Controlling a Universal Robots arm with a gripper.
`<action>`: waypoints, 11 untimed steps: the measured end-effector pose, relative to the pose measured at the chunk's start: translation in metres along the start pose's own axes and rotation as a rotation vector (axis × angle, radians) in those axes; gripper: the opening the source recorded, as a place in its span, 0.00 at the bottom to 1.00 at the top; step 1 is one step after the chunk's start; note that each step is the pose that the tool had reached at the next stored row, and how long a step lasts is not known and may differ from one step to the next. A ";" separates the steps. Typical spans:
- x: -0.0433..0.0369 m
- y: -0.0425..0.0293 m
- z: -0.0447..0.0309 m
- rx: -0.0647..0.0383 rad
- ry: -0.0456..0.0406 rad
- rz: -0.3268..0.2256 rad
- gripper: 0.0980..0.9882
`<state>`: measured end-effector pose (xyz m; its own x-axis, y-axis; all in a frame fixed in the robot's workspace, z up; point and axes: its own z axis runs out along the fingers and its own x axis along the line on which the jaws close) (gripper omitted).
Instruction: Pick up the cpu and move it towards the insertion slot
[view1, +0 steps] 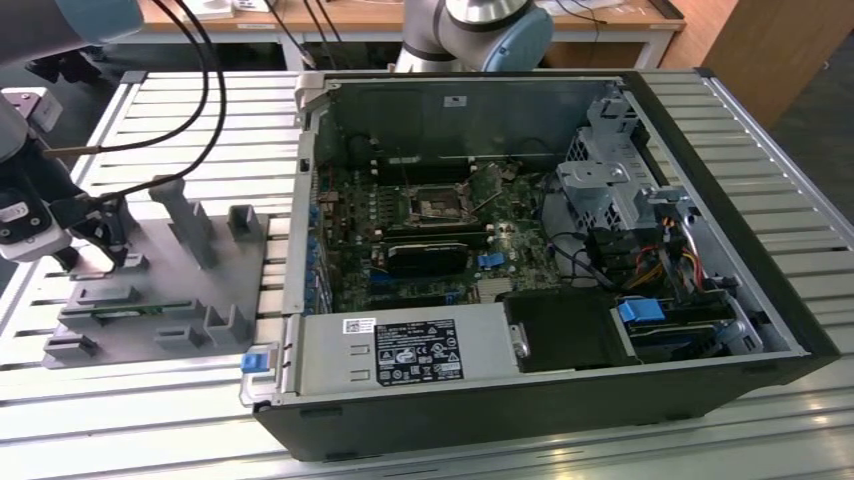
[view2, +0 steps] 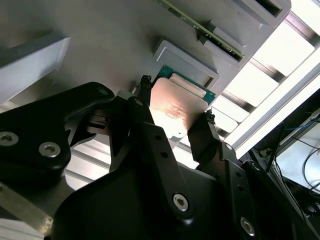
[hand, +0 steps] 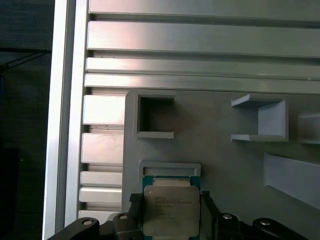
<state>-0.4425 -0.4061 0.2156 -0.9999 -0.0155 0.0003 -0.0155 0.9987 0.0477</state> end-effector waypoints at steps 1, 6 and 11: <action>0.0000 0.0000 -0.0005 0.000 0.0000 0.000 0.50; 0.0000 0.0001 -0.0025 0.000 -0.0001 0.000 0.50; 0.0000 0.0003 -0.0049 0.000 -0.0001 0.000 0.50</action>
<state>-0.4425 -0.4060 0.2205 -0.9999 -0.0156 0.0003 -0.0156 0.9987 0.0477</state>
